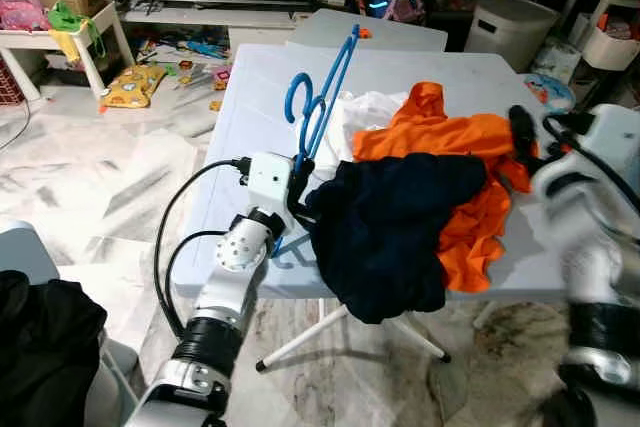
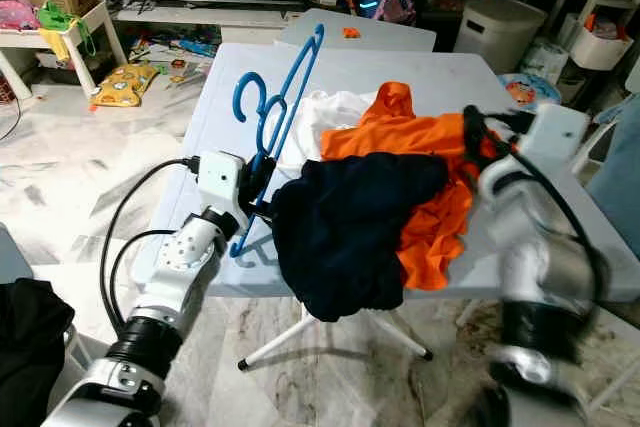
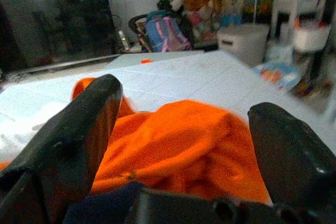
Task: Hang hanger
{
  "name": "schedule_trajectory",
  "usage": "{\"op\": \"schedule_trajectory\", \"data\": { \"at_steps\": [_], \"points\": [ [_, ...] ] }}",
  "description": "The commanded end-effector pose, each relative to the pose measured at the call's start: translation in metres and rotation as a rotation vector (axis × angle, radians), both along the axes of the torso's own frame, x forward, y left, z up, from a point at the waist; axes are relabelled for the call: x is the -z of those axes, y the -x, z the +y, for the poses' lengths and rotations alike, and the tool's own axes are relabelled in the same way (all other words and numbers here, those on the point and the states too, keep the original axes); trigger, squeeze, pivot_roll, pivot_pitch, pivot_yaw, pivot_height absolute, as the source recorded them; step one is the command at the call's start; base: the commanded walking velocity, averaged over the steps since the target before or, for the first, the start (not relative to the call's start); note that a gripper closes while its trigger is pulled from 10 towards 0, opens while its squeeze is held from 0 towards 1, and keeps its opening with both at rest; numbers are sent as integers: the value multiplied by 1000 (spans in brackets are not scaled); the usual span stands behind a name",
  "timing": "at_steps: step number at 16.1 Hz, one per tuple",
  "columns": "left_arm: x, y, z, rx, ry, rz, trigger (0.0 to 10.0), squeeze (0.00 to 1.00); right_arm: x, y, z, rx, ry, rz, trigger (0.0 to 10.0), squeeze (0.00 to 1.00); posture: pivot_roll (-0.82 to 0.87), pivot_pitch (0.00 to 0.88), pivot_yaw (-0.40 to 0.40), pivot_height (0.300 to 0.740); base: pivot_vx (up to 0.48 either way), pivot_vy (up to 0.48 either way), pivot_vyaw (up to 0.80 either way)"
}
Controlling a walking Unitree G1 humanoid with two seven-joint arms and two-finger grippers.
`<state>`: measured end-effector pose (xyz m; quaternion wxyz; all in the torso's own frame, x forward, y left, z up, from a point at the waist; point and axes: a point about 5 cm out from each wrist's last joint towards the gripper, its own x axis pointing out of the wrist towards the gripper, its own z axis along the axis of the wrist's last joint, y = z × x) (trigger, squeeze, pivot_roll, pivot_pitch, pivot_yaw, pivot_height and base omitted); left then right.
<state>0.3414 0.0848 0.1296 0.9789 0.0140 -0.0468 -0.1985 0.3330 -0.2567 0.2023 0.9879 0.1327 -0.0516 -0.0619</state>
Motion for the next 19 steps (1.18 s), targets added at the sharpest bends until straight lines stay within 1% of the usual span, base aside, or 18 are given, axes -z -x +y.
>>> {"op": "schedule_trajectory", "data": {
  "at_steps": [1, 2, 4, 5, 6, 7, 9, 12, 15, 16, 19],
  "points": [
    [16, 6, 5, -3, -15, 68, 10000, 0, -8, 8, 3, -29, 91, -33, 10000, 0, 12, 0, -81, 740, 0, 0, 0],
    [18, 12, 8, 11, -19, 65, 10000, 0, -4, 24, 5, -54, 217, -38, 10000, 0, 13, 0, -80, 740, 0, 0, 0],
    [19, 14, 9, 12, -27, 70, 10000, 0, 3, 33, 7, -66, 230, -25, 10000, 0, 12, 0, -77, 740, 0, 0, 0],
    [19, 16, 8, 29, -47, 62, 10000, 0, 11, 41, 11, -80, 246, -4, 10000, 0, 14, 0, -74, 740, 0, 0, 0],
    [17, 16, 6, 42, -61, 49, 10000, 0, 15, 45, 13, -87, 250, 4, 10000, 0, 15, 0, -70, 740, 0, 0, 0],
    [12, 11, 5, 36, -66, 37, 10000, 0, 21, 48, 18, -91, 251, 14, 10000, 0, 15, 0, -63, 740, 0, 0, 0],
    [2, 4, 4, 25, -57, 19, 10000, 0, 24, 47, 26, -107, 284, 18, 10000, 0, 13, 0, -54, 740, 0, 0, 0],
    [-10, -2, 2, 28, -80, -30, 10000, 0, 26, 47, 33, -120, 278, 18, 10000, 0, 18, 0, -49, 740, 0, 0, 0],
    [-17, -5, 2, 36, -117, -75, 10000, 0, 26, 46, 33, -113, 276, 13, 10000, 0, 20, 0, -48, 740, 0, 0, 0],
    [-22, -7, 2, 40, -127, -97, 10000, 0, 27, 46, 33, -111, 275, 12, 10000, 0, 24, 0, -49, 740, 0, 0, 0],
    [-31, -15, 2, 36, -134, -118, 10000, 0, 27, 43, 34, -114, 277, 11, 10000, 0, 27, 0, -46, 740, 0, 0, 0]
  ]
}}
